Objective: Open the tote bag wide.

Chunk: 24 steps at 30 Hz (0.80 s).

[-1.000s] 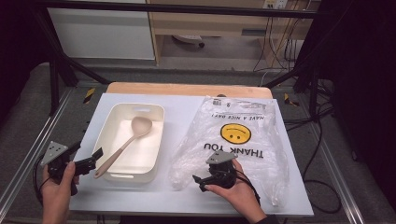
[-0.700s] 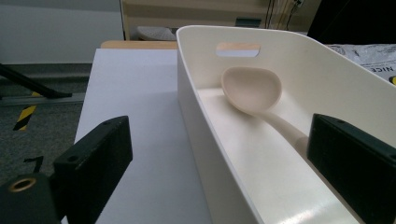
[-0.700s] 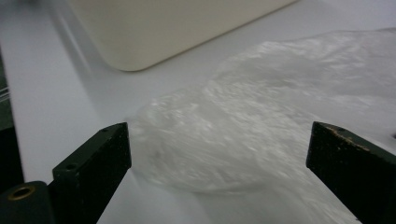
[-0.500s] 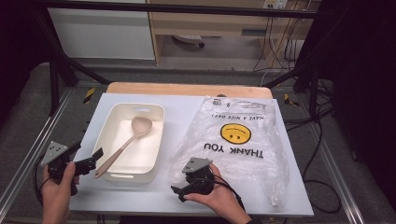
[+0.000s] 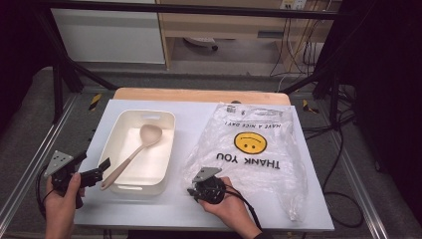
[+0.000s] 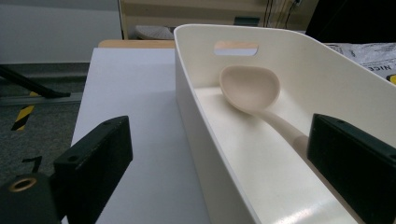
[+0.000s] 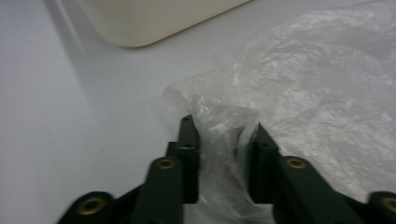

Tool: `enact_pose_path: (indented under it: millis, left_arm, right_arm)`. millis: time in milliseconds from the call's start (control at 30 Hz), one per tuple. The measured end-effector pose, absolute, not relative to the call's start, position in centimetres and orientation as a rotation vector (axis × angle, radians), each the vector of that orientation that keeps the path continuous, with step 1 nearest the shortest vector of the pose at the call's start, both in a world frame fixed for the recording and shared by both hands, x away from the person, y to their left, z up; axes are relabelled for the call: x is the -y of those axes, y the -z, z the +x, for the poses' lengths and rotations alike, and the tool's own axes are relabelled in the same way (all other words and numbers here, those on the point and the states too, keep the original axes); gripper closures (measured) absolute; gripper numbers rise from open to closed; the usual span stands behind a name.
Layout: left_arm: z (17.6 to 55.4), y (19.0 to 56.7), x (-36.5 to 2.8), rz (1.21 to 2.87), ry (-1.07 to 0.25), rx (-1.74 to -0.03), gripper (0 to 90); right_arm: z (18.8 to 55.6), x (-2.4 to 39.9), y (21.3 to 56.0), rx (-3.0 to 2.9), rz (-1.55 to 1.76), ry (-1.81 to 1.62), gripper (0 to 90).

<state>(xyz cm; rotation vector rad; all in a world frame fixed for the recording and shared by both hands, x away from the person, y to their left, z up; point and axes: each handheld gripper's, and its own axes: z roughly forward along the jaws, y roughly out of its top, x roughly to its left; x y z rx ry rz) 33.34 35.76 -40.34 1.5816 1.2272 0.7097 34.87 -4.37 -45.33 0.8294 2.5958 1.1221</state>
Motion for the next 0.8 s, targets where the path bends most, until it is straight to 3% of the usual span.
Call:
enact_pose_path:
  millis: [133,800]
  left_arm:
    - [33.3,40.4,-35.8,1.58,-0.707,-1.229,6.6]
    - [33.3,40.4,-35.9,1.574,-0.713,-1.234,6.6]
  right_arm:
    - [35.8,4.5,45.5,-2.568,0.892,-1.157,86.1]
    - [41.1,2.4,45.0,-2.344,1.087,-1.215,87.1]
